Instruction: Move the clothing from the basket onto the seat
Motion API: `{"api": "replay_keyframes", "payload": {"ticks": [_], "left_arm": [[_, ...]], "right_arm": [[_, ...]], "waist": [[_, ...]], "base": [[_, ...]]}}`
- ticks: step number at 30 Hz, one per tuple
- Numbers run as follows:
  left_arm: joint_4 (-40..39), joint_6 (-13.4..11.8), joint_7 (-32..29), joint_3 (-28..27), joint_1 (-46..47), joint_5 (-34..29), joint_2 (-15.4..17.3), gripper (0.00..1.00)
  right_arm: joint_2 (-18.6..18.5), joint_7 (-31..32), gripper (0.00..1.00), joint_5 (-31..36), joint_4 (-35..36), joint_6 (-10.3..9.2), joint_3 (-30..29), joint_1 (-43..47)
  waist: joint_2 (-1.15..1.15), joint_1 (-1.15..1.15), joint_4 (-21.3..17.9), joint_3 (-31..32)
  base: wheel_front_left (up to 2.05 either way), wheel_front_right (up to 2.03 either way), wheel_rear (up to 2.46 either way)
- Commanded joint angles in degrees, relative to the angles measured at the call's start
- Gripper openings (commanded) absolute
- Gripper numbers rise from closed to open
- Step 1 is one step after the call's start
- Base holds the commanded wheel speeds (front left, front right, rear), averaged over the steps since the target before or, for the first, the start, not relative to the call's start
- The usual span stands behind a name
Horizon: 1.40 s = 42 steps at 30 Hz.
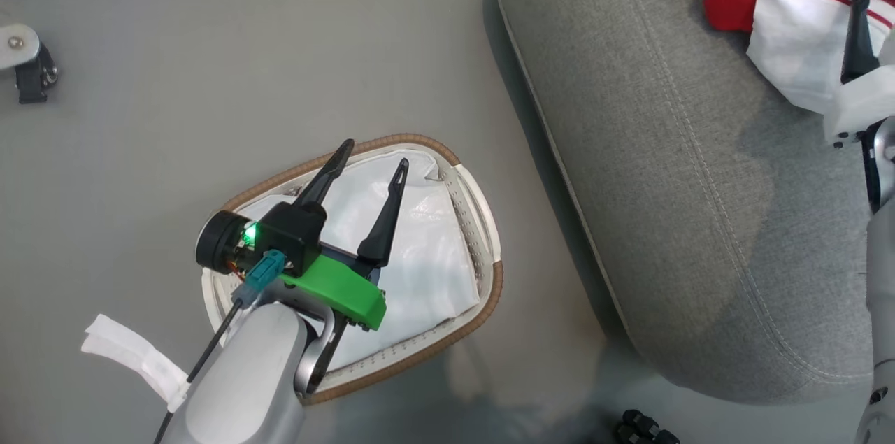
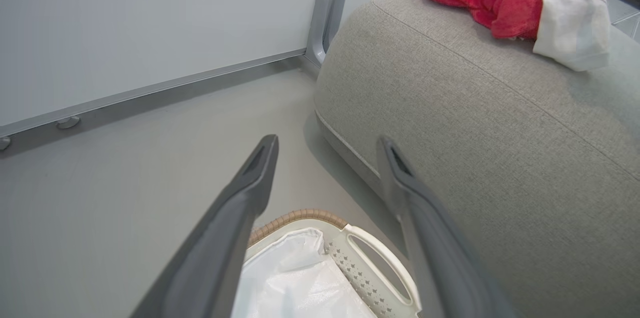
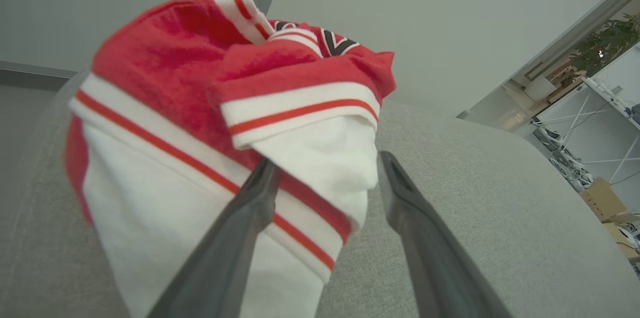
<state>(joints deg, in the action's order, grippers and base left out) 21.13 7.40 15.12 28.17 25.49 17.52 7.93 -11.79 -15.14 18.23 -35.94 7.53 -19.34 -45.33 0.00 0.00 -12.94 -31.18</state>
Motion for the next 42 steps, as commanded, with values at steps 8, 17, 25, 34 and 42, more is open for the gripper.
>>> {"api": "replay_keyframes", "payload": {"ticks": [8, 17, 25, 34, 42], "left_arm": [[-0.27, 0.15, 0.05, -5.04, -3.21, 1.04, 0.04, 1.0], [0.43, 0.07, 0.05, -12.7, -9.08, 1.16, -1.99, 1.0], [-0.21, -0.12, 0.05, -19.84, -15.92, 0.59, -3.23, 1.0], [-1.96, -0.17, 0.04, -25.94, -22.61, -0.49, -4.47, 1.0], [-3.91, -0.05, 0.05, -27.87, -26.56, -0.04, -4.93, 1.0]], "right_arm": [[1.01, 0.0, 1.0, -1.8, 3.24, -0.08, 4.79, 4.32], [2.75, 0.0, 1.0, -4.05, 3.82, -0.08, 8.73, 6.07], [7.26, 0.0, 1.0, -6.95, 4.76, -0.08, 11.16, 11.63], [8.85, 0.0, 1.0, -13.31, 9.25, -0.08, 14.83, 22.86], [8.79, 0.0, 1.0, -18.36, 14.39, -0.08, 18.31, 32.22]], "waist": [[0.0, 0.0, -0.21, 9.55], [0.0, 0.0, 4.09, 20.17], [0.0, 0.0, 9.38, 25.96], [0.0, 0.0, 14.07, 28.91], [0.0, 0.0, 15.84, 29.81]], "base": [[0.0, 0.0, 0.0], [0.0, 0.0, 0.0], [0.0, 0.0, 0.0], [0.0, 0.0, 0.0], [0.0, 0.0, 0.0]]}}
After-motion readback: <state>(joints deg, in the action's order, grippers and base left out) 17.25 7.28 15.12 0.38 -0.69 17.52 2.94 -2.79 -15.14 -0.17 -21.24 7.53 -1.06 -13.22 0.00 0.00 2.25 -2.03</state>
